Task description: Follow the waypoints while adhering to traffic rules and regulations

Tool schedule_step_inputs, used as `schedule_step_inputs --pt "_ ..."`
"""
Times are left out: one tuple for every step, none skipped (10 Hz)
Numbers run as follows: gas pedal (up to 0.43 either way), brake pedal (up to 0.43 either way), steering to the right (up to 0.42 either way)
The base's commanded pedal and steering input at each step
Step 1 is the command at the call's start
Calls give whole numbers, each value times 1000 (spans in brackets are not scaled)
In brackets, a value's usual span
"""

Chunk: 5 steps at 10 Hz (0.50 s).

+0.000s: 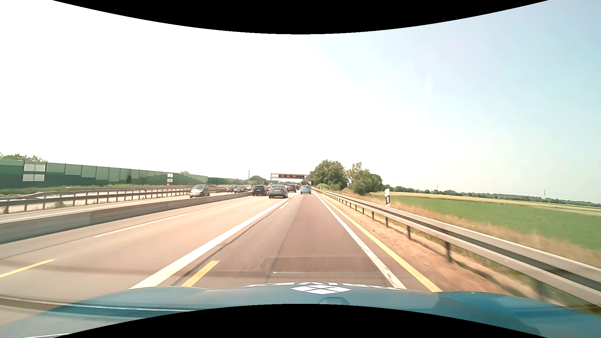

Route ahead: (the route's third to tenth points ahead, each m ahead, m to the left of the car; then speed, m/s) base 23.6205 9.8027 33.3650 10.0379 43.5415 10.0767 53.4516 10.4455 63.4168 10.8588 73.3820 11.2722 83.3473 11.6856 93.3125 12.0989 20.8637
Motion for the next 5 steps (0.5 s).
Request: schedule_step_inputs --pt "150 0 -1" --pt "150 0 -1" --pt "150 0 -1" --pt "150 0 -1" --pt "150 0 -1"
